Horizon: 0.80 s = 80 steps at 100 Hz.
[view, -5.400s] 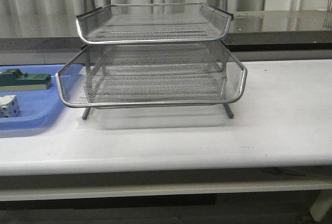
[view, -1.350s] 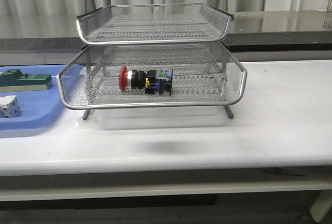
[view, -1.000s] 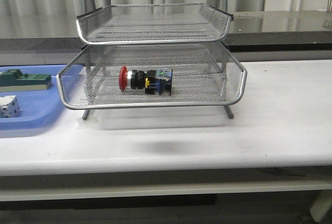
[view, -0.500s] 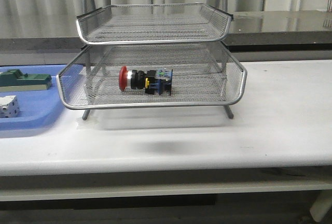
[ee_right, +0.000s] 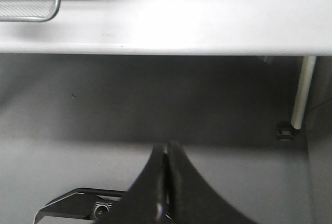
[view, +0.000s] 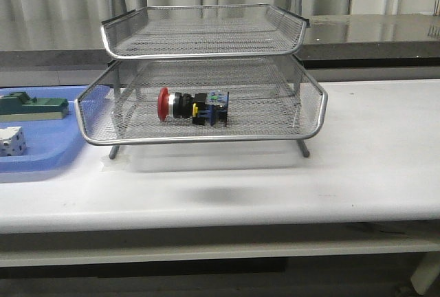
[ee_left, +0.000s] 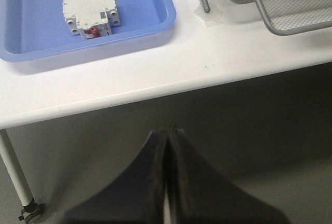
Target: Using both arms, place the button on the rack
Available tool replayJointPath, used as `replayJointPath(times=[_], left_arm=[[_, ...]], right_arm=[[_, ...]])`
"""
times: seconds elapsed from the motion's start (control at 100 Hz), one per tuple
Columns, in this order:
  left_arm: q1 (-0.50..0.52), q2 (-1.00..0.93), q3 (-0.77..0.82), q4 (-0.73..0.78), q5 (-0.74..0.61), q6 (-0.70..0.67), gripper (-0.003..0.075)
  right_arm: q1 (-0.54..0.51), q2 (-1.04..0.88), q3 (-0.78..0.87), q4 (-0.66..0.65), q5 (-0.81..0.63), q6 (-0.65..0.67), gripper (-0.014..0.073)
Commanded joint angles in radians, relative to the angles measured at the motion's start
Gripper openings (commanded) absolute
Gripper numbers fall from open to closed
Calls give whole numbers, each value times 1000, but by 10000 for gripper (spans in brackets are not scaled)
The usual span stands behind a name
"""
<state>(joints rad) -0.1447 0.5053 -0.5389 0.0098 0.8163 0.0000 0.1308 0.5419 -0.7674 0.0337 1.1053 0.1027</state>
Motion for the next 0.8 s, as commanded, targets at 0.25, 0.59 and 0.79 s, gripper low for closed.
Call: replayJointPath(times=[0.25, 0.59, 0.79], left_arm=[[2, 6, -27, -10, -68, -12, -21], [2, 6, -27, -10, -68, -12, -21], [2, 6, -27, -10, -68, -12, -21]], right_arm=[[-3, 130, -33, 245, -246, -5, -69], [-2, 460, -33, 535, -372, -182, -69], [-2, 604, -33, 712, -379, -336, -69]])
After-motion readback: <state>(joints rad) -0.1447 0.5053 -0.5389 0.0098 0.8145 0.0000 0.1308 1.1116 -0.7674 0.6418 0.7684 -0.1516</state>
